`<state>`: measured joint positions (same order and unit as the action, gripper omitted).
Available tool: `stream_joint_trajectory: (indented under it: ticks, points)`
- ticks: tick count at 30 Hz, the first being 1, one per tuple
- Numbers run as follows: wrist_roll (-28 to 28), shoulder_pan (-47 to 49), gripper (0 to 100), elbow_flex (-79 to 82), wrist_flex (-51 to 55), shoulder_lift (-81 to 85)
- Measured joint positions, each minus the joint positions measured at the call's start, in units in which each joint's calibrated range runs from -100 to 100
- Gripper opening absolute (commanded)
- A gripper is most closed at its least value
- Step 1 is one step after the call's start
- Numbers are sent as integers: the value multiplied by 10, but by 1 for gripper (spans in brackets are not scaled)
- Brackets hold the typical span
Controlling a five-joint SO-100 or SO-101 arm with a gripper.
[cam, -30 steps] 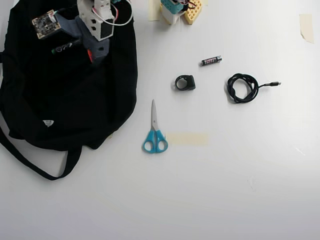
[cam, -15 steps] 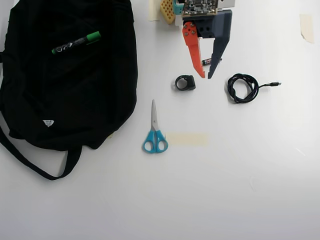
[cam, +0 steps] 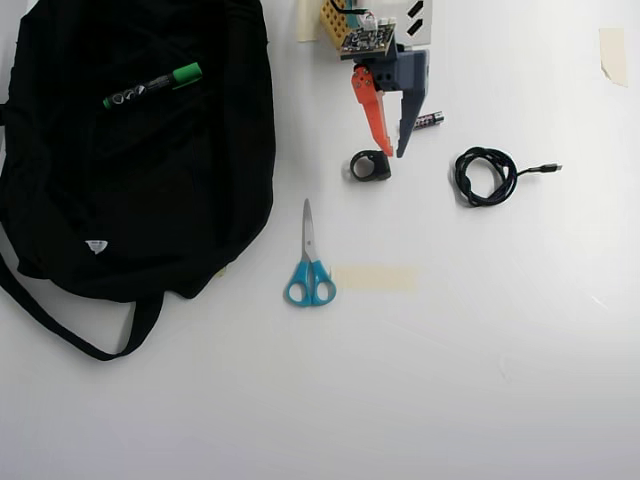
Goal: Put the green marker into the black bag
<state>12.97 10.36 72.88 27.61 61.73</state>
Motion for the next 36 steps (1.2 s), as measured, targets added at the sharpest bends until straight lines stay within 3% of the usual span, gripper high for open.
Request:
stream_joint_trajectory:
  ticks: [15,36]
  points:
    - [-36,-33,2,251,3,299]
    - [-37,-71,2,252,410,370]
